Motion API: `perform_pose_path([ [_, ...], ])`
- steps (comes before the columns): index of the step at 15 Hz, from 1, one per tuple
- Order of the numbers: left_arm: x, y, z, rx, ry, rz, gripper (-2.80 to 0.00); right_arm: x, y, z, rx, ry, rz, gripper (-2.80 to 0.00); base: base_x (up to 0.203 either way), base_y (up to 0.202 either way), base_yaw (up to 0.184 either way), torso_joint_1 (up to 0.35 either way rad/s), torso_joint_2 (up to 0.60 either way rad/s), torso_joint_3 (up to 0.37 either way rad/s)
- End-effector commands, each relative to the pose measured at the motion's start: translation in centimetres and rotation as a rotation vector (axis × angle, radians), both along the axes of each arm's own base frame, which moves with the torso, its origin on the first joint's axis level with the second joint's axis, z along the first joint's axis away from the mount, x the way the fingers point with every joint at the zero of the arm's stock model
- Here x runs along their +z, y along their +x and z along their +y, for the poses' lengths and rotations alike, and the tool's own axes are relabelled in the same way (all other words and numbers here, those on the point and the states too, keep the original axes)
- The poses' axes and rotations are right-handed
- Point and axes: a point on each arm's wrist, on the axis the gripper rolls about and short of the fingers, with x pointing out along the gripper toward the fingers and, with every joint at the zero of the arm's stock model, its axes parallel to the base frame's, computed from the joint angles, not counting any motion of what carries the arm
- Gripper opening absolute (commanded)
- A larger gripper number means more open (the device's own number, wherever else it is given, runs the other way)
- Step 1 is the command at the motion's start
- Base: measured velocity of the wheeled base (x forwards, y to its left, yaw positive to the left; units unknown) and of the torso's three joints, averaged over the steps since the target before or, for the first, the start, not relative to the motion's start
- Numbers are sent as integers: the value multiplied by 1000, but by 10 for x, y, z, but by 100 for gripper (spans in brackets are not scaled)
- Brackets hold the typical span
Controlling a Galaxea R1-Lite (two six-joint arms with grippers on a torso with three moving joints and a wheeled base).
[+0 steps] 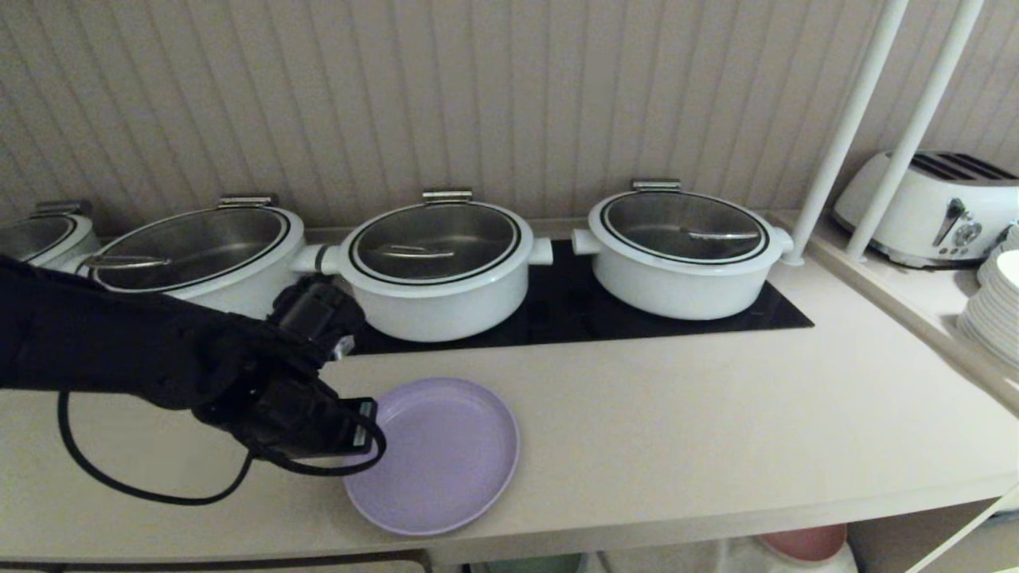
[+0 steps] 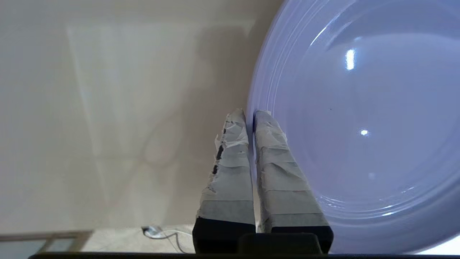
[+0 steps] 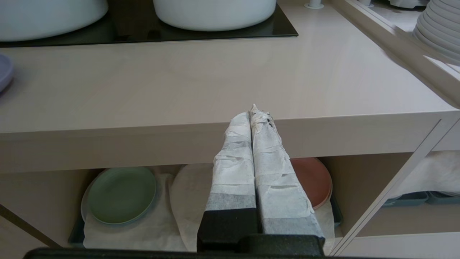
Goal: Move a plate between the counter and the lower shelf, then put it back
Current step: Pick up the plate
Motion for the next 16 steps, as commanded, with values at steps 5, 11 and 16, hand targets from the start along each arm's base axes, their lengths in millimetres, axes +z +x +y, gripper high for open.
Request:
perform_pose_path([
  [5,12,-14,28,67,-46,-17,-280,0,0,0,1,0,1,-280,0,0,0,0,0,0],
  [11,7,-30,54,131,-101,30,-280,0,0,0,1,0,1,-280,0,0,0,0,0,0],
  [16,19,-53,63,128,-169,24,-280,0,0,0,1,0,1,-280,0,0,0,0,0,0],
])
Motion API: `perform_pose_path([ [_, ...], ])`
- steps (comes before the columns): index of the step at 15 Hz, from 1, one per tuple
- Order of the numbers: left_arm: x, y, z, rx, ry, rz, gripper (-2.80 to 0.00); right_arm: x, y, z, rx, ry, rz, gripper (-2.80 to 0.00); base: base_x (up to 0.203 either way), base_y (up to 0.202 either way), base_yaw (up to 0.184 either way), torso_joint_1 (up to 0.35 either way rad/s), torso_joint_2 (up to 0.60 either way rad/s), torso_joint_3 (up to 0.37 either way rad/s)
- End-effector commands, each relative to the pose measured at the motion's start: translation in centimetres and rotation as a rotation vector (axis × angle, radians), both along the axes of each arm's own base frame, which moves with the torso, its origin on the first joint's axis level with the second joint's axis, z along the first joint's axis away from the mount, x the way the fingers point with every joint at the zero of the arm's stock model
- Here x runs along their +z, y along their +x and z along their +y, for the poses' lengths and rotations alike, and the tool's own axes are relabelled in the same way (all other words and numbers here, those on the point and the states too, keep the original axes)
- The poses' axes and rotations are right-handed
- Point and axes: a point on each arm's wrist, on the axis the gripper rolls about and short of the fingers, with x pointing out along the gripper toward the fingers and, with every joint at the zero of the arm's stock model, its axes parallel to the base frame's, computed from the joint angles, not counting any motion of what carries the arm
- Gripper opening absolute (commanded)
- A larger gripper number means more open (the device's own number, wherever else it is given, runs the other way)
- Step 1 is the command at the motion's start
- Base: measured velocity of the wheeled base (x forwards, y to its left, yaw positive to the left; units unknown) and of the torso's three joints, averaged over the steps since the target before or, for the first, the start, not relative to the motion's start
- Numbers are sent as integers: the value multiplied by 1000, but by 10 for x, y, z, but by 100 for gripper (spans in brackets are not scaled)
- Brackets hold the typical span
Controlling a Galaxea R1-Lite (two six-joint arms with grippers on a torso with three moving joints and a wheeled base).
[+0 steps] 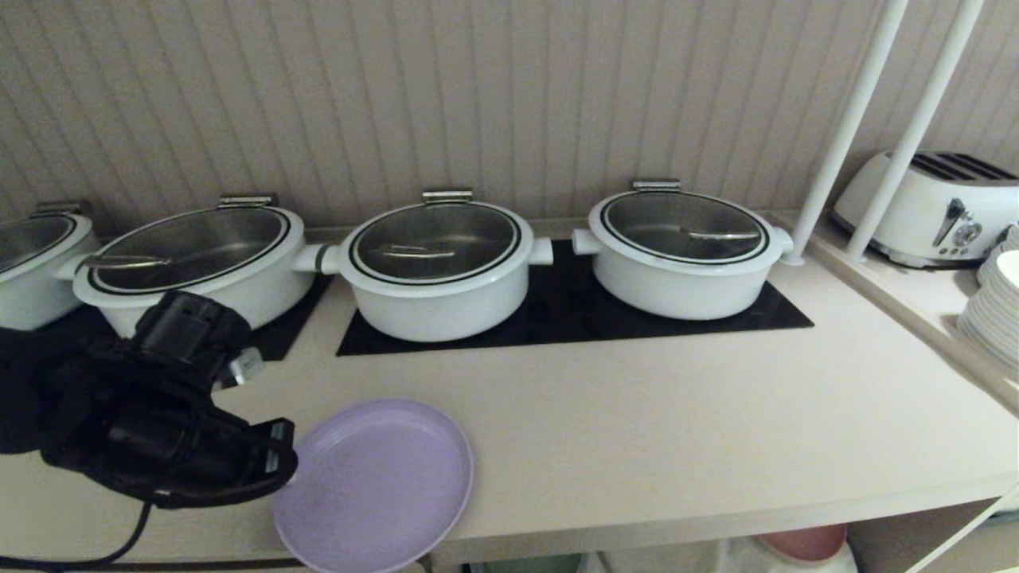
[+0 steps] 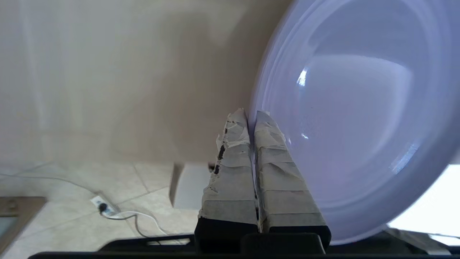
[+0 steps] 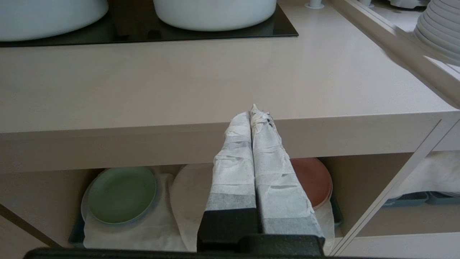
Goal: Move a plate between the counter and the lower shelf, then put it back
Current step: Pick up the plate, then put the plate in the cupboard
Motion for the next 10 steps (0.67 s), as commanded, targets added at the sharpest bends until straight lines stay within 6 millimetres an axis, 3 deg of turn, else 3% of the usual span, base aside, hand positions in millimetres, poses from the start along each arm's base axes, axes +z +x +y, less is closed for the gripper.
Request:
perform_pose_path([
  [1,12,-16,3,-1,-23,-15,-280,0,0,0,1,0,1,-280,0,0,0,0,0,0],
  [5,25,-40,7,-15,-69,4,-280,0,0,0,1,0,1,-280,0,0,0,0,0,0],
  [10,26,-53,22,46,-106,30,-280,0,0,0,2,0,1,-280,0,0,0,0,0,0],
])
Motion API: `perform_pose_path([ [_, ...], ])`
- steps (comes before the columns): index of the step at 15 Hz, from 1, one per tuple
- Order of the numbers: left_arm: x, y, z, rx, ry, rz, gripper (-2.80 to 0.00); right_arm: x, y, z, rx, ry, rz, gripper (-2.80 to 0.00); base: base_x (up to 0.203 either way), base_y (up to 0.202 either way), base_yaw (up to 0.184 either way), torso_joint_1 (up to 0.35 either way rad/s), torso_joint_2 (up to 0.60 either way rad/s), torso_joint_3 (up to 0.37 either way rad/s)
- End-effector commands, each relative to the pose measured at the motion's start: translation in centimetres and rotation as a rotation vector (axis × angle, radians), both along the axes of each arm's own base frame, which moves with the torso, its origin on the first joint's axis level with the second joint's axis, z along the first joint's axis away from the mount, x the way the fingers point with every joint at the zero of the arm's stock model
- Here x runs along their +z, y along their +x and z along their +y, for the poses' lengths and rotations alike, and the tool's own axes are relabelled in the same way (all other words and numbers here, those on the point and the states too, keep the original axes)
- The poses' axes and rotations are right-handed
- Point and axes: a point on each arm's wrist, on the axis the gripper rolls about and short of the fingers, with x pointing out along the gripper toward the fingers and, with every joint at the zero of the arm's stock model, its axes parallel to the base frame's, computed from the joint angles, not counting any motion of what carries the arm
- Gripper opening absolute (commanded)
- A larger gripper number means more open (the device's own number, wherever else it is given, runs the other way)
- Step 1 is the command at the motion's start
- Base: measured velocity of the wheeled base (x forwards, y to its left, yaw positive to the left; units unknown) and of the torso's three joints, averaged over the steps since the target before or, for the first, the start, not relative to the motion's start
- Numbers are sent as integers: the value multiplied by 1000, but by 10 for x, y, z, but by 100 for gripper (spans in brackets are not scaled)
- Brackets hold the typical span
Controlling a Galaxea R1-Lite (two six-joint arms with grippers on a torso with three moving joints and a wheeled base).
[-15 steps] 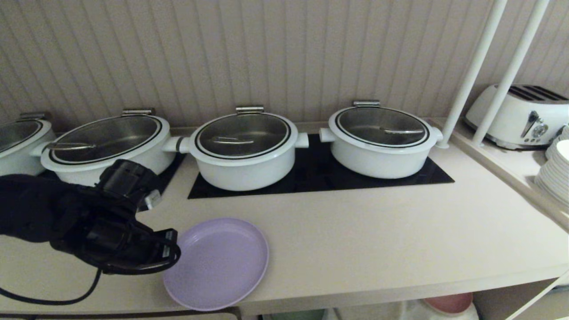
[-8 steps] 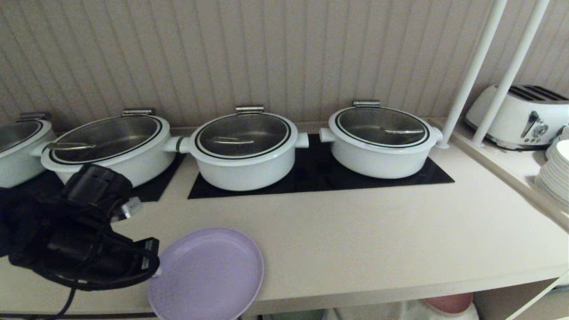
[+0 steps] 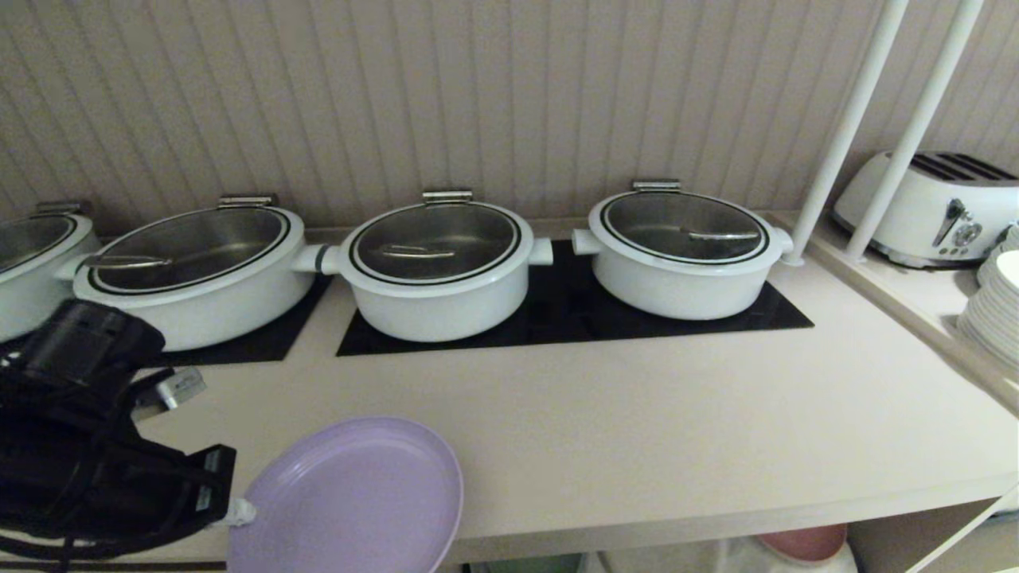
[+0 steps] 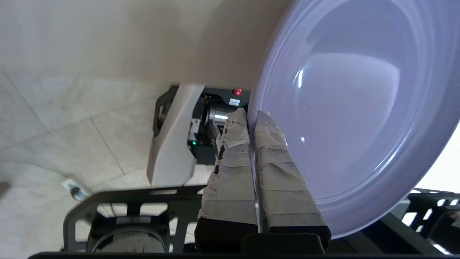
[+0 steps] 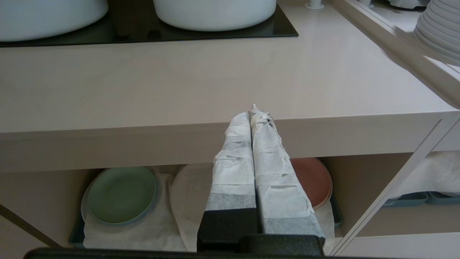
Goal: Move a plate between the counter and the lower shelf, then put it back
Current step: Put the plate in the cupboard
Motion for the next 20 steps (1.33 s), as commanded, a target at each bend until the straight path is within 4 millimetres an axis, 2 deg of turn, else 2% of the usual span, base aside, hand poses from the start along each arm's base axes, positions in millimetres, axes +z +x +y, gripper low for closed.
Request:
perform_pose_path([
  [1,3,-11,5,25,-3,-4,-280,0,0,0,1,0,1,-280,0,0,0,0,0,0],
  [6,8,-31,8,37,-3,-48,-280,0,0,0,1,0,1,-280,0,0,0,0,0,0],
  [10,13,-37,9,40,-2,-82,-280,0,0,0,1,0,1,-280,0,0,0,0,0,0],
  [14,13,-53,11,48,0,-79,-280,0,0,0,2,0,1,-280,0,0,0,0,0,0],
  [20,20,-61,13,36,8,-139,-280,0,0,0,2,0,1,-280,0,0,0,0,0,0],
])
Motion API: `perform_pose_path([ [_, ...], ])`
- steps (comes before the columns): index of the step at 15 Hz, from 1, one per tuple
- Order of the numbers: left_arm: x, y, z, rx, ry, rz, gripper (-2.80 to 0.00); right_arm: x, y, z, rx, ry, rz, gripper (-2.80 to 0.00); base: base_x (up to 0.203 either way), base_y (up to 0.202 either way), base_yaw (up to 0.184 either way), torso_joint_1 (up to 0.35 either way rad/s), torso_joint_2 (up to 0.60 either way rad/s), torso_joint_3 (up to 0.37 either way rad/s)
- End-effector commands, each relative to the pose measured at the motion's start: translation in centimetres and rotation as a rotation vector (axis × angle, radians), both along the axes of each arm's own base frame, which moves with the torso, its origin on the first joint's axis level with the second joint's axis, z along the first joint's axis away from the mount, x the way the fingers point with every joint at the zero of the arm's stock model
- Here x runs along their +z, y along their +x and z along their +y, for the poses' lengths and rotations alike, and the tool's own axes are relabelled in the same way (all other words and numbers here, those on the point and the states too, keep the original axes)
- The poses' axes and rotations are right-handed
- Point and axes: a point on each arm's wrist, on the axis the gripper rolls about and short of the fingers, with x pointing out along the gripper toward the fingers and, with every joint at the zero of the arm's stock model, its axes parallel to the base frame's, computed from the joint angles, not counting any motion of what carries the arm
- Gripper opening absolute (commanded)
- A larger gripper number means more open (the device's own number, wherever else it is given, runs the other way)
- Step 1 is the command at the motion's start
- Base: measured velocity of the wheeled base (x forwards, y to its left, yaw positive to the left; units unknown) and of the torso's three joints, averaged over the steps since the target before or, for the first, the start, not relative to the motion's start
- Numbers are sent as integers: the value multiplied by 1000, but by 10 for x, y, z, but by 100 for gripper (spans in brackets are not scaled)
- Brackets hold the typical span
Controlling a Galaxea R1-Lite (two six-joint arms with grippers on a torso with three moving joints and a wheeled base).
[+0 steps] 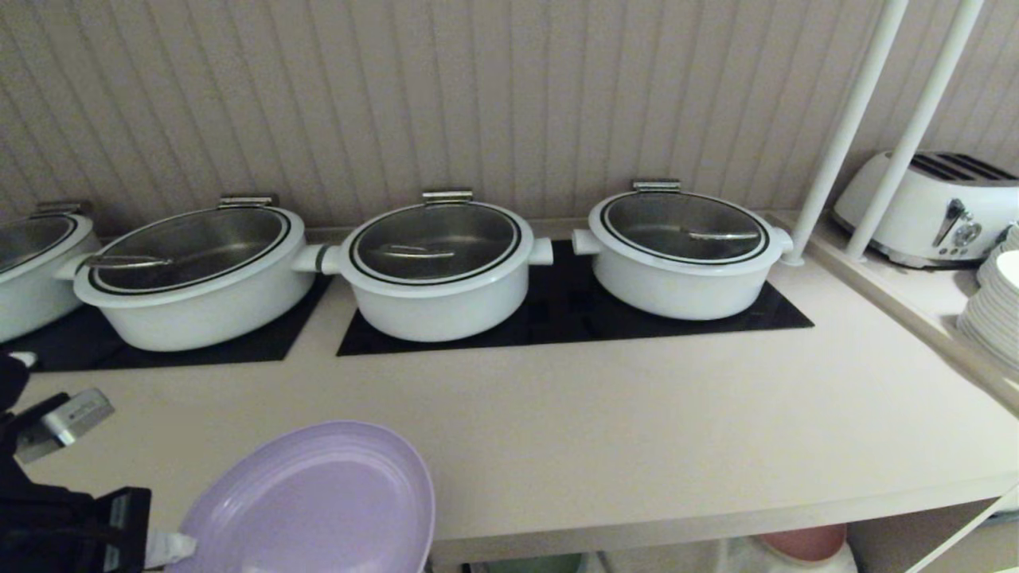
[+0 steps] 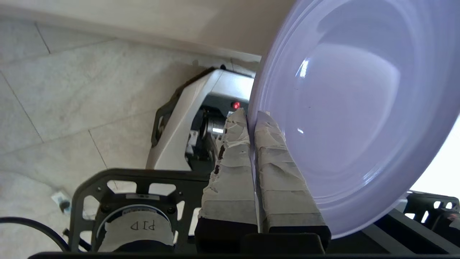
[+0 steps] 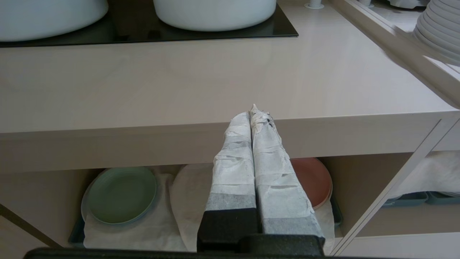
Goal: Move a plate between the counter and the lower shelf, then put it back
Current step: Put the plate in the cupboard
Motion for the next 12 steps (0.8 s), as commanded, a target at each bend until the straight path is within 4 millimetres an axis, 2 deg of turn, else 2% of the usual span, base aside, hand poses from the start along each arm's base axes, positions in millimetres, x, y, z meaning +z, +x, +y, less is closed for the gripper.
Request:
perform_pose_path([
  [1,3,-8,0,-17,6,-32,-280,0,0,0,1,0,1,-280,0,0,0,0,0,0],
  [12,-6,-22,1,-16,8,-26,-280,0,0,0,2,0,1,-280,0,0,0,0,0,0],
])
